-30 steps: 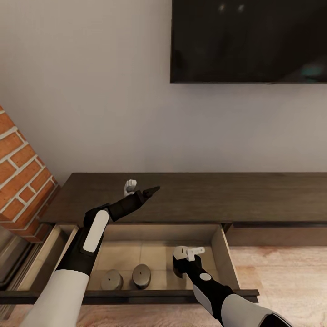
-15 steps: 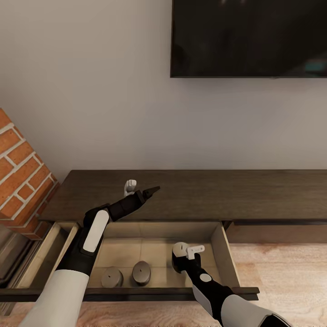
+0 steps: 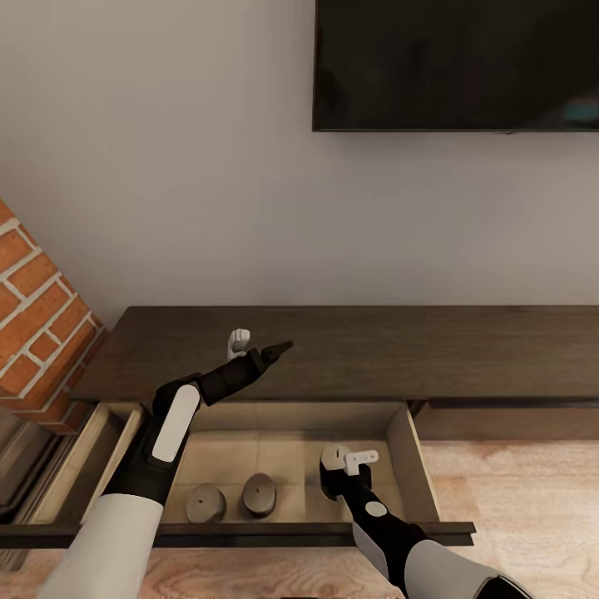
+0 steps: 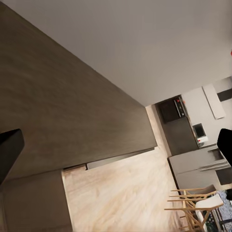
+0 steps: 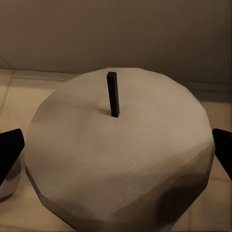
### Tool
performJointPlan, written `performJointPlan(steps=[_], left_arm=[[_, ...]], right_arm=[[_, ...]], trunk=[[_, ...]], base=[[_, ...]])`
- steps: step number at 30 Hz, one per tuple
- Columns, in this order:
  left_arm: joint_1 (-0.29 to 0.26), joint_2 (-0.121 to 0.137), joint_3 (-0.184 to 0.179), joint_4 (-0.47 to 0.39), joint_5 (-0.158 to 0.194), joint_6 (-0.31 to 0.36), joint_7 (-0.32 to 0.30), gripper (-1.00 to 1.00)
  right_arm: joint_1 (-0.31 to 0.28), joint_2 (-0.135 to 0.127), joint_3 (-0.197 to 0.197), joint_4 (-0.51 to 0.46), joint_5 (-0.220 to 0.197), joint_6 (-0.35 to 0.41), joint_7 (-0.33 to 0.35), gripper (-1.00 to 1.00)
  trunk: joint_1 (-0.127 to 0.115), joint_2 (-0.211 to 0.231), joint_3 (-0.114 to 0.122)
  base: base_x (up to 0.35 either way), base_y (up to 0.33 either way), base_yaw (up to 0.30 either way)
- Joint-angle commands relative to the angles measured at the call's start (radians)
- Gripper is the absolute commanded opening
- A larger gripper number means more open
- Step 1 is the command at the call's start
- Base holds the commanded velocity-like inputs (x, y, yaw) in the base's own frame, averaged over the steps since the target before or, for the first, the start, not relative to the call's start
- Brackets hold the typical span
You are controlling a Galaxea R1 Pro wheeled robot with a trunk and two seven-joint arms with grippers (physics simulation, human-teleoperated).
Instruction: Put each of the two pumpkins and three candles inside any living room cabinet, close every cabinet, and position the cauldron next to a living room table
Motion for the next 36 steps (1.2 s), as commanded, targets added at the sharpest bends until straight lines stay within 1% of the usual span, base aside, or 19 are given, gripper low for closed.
performJointPlan(steps=[1, 36], left_arm=[[0.0, 0.0, 0.0, 0.0, 0.0, 0.0, 0.0, 1.0], [0.0, 0.0, 0.0, 0.0, 0.0, 0.0, 0.0, 1.0]], right_arm=[[0.0, 0.0, 0.0, 0.0, 0.0, 0.001, -0.001, -1.0], [0.009, 0.002, 0.0, 0.001, -0.002, 0.005, -0.001, -1.0]], trunk=[[0.0, 0.0, -0.002], [0.0, 0.0, -0.057]], base=[[0.0, 0.0, 0.0], [0.0, 0.0, 0.0]])
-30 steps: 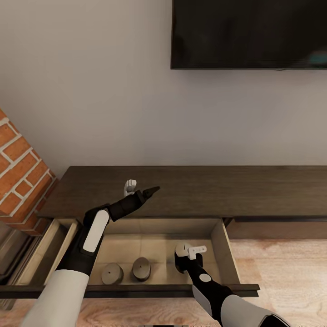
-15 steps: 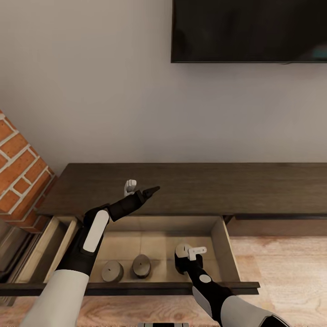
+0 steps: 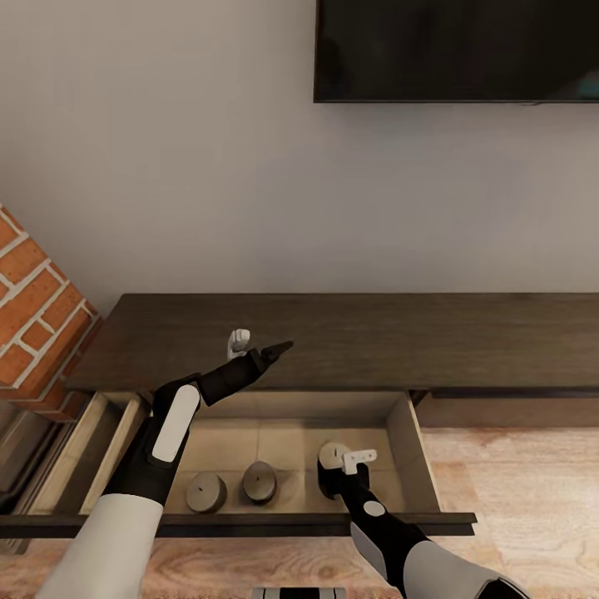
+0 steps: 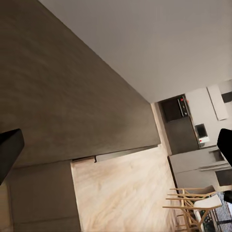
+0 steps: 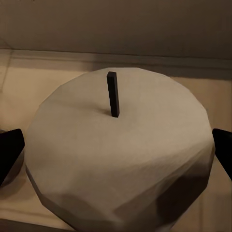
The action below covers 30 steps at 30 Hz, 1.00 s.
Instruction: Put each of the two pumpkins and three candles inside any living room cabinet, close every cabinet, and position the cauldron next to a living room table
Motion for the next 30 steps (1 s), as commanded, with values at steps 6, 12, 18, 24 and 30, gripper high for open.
performJointPlan(steps=[6, 12, 18, 24, 30], left_arm=[[0.0, 0.0, 0.0, 0.0, 0.0, 0.0, 0.0, 1.0], [0.0, 0.0, 0.0, 0.0, 0.0, 0.0, 0.0, 1.0], [0.0, 0.0, 0.0, 0.0, 0.0, 0.0, 0.0, 1.0], [0.0, 0.0, 0.0, 0.0, 0.0, 0.0, 0.0, 1.0], [0.0, 0.0, 0.0, 0.0, 0.0, 0.0, 0.0, 1.0]], right_arm=[[0.003, 0.0, 0.0, 0.022, -0.003, 0.0, -0.002, -1.0], [0.003, 0.0, 0.0, 0.022, -0.003, 0.0, -0.002, -1.0], [0.003, 0.0, 0.0, 0.022, -0.003, 0.0, -0.002, -1.0], [0.003, 0.0, 0.001, 0.022, -0.003, 0.0, -0.006, -1.0], [0.003, 0.0, 0.0, 0.022, -0.004, 0.0, -0.005, -1.0]], trunk=[[0.0, 0.0, -0.01], [0.0, 0.0, -0.018], [0.0, 0.0, -0.018], [0.0, 0.0, -0.018], [0.0, 0.0, -0.018]], base=[[0.0, 0.0, 0.0], [0.0, 0.0, 0.0], [0.0, 0.0, 0.0], [0.0, 0.0, 0.0], [0.0, 0.0, 0.0]])
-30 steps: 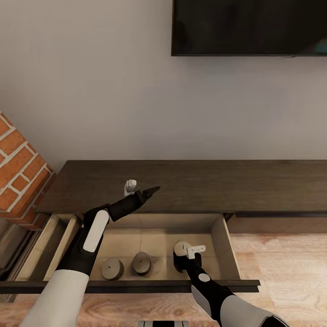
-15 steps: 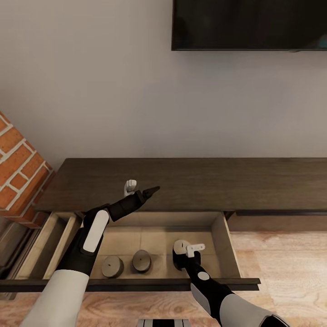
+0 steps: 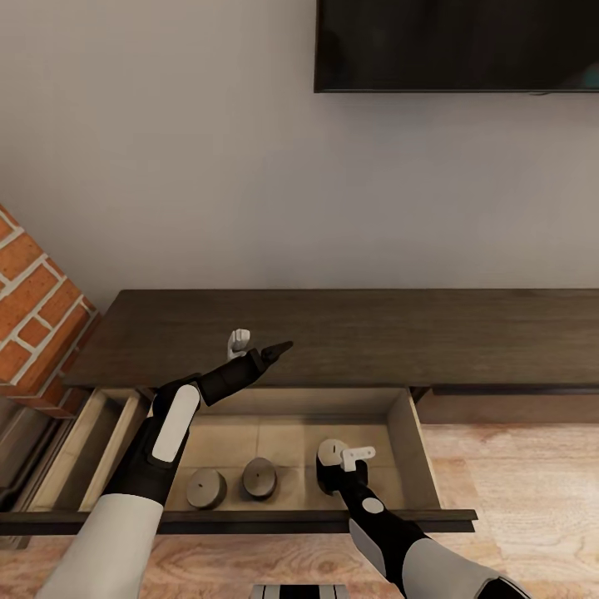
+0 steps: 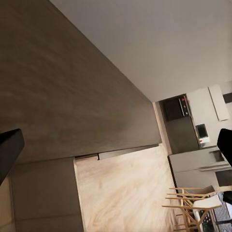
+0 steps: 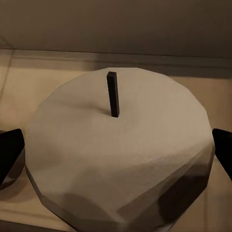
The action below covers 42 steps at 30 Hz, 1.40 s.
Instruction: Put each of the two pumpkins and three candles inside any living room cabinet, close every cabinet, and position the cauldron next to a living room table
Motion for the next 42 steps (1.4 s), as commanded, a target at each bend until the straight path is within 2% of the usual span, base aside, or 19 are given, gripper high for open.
performJointPlan(steps=[1, 31, 42], left_arm=[[0.0, 0.0, 0.0, 0.0, 0.0, 0.0, 0.0, 1.0], [0.0, 0.0, 0.0, 0.0, 0.0, 0.0, 0.0, 1.0], [0.0, -0.001, 0.0, 0.0, 0.0, 0.0, 0.0, 1.0]], right_arm=[[0.007, 0.0, 0.0, 0.037, -0.004, 0.0, -0.001, -1.0], [0.014, -0.003, 0.0, 0.026, 0.003, -0.008, -0.01, -1.0], [0.014, -0.002, 0.001, 0.027, -0.001, 0.0, -0.053, -1.0]], trunk=[[0.0, 0.0, 0.0], [0.0, 0.0, 0.0], [0.0, 0.0, 0.0]], base=[[0.0, 0.0, 0.0], [0.0, 0.0, 0.0], [0.0, 0.0, 0.0]])
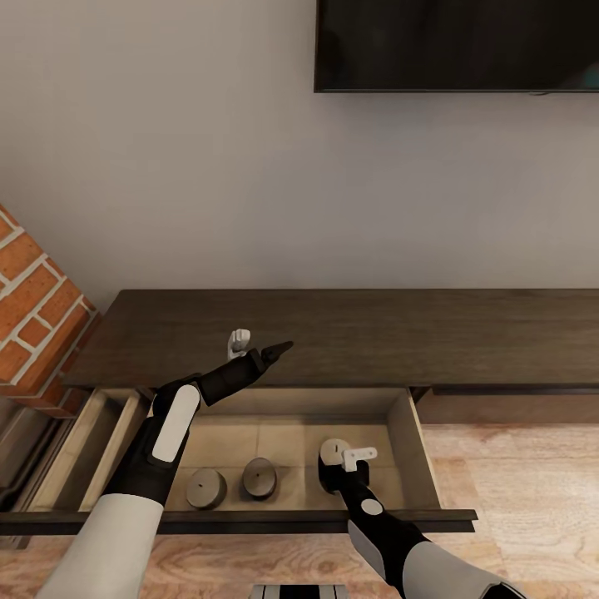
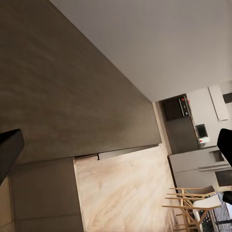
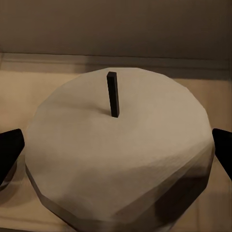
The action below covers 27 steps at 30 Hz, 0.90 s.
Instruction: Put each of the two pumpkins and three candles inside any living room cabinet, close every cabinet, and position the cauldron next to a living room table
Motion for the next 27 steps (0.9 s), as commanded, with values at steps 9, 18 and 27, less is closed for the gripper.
performJointPlan(steps=[9, 18, 27], left_arm=[[0.0, 0.001, 0.0, 0.0, 0.0, 0.0, 0.0, 1.0], [0.0, 0.001, 0.0, 0.0, 0.0, 0.0, 0.0, 1.0], [0.0, 0.0, 0.0, 0.0, 0.0, 0.0, 0.0, 1.0]], right_arm=[[0.001, 0.0, 0.0, 0.054, -0.005, 0.0, -0.001, 1.0], [0.001, 0.0, 0.0, 0.054, -0.005, 0.0, -0.001, 1.0], [0.001, 0.0, 0.0, 0.054, -0.005, 0.0, 0.0, 1.0]], trunk=[[0.0, 0.0, 0.0], [0.0, 0.0, 0.0], [0.0, 0.0, 0.0]], base=[[0.0, 0.0, 0.0], [0.0, 0.0, 0.0], [0.0, 0.0, 0.0]])
